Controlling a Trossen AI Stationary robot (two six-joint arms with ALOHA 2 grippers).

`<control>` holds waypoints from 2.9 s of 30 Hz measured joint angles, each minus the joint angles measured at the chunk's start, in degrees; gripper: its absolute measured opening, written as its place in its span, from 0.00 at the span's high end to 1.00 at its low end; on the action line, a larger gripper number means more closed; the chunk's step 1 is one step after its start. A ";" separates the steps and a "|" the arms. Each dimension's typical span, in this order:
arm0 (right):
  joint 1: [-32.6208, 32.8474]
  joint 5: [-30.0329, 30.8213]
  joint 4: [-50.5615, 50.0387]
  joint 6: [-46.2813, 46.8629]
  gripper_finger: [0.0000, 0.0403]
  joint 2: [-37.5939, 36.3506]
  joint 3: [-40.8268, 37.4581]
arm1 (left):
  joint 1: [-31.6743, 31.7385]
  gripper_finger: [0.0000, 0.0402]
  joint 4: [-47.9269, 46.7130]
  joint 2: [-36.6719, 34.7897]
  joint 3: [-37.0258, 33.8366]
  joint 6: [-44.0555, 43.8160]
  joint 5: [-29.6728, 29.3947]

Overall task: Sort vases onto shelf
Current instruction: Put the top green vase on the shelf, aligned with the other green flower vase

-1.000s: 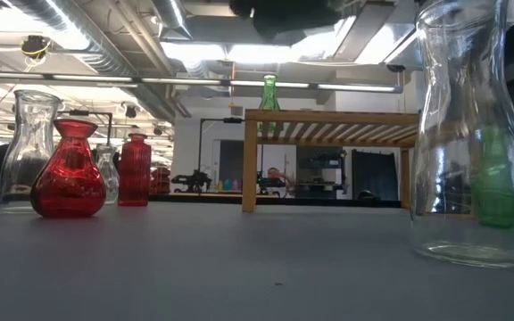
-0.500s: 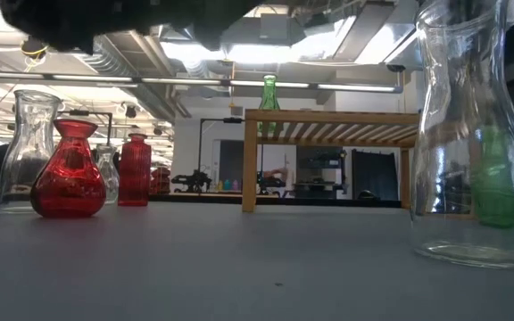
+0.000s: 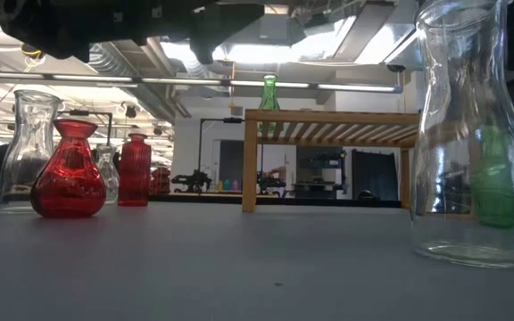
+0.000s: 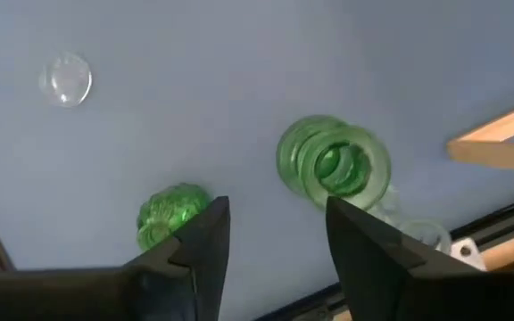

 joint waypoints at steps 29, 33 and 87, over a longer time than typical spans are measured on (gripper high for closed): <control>-0.02 2.81 6.66 -12.76 0.57 4.83 -12.79 | -0.02 0.46 -0.33 0.02 0.00 -2.97 0.03; -0.02 3.55 8.23 -12.66 0.57 4.83 -14.80 | -0.02 0.46 -0.32 0.02 0.00 -2.97 0.03; -10.19 11.57 0.32 -45.54 0.92 28.40 37.59 | -0.01 0.46 -1.55 0.07 0.00 -4.44 0.01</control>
